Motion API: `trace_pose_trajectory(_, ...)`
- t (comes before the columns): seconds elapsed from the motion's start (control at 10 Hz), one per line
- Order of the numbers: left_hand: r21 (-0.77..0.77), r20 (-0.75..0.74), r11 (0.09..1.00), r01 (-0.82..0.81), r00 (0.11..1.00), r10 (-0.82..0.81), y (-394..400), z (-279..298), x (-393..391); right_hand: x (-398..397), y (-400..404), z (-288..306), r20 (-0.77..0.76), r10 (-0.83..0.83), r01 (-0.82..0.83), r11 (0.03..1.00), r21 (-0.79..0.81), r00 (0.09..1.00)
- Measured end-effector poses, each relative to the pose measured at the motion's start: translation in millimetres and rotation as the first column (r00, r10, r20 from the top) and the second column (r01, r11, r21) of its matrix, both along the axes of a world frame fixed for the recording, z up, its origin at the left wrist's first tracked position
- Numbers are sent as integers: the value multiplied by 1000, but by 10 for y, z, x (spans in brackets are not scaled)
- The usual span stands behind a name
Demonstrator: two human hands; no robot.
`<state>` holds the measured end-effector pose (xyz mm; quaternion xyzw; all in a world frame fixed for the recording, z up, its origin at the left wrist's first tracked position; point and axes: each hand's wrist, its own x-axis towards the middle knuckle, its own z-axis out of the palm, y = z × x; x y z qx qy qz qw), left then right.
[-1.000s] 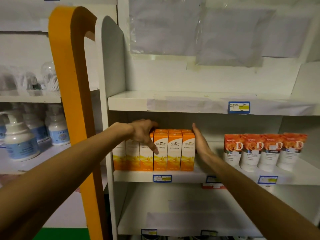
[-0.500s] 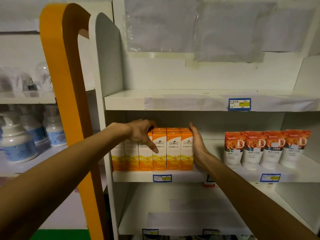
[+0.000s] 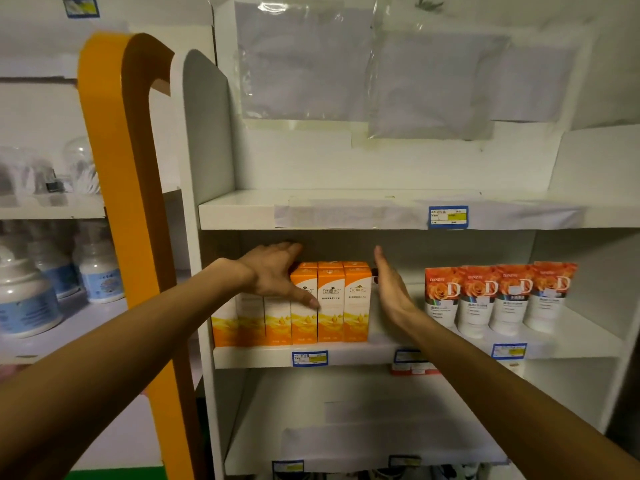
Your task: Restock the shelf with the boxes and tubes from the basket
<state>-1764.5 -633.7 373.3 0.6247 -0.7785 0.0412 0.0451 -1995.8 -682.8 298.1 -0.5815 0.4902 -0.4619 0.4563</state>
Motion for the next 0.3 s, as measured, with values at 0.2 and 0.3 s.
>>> trace_pose_trajectory(0.2, -124, 143, 992, 37, 990, -19, 102, 54, -257, -237, 317, 143, -287, -52, -16, 973, -229, 956)
trace_pose_trajectory(0.3, -164, 182, 986, 35, 983, -4, 158, 41, -358, -325, 353, 220, -440, -93, -37, 960, -278, 893)
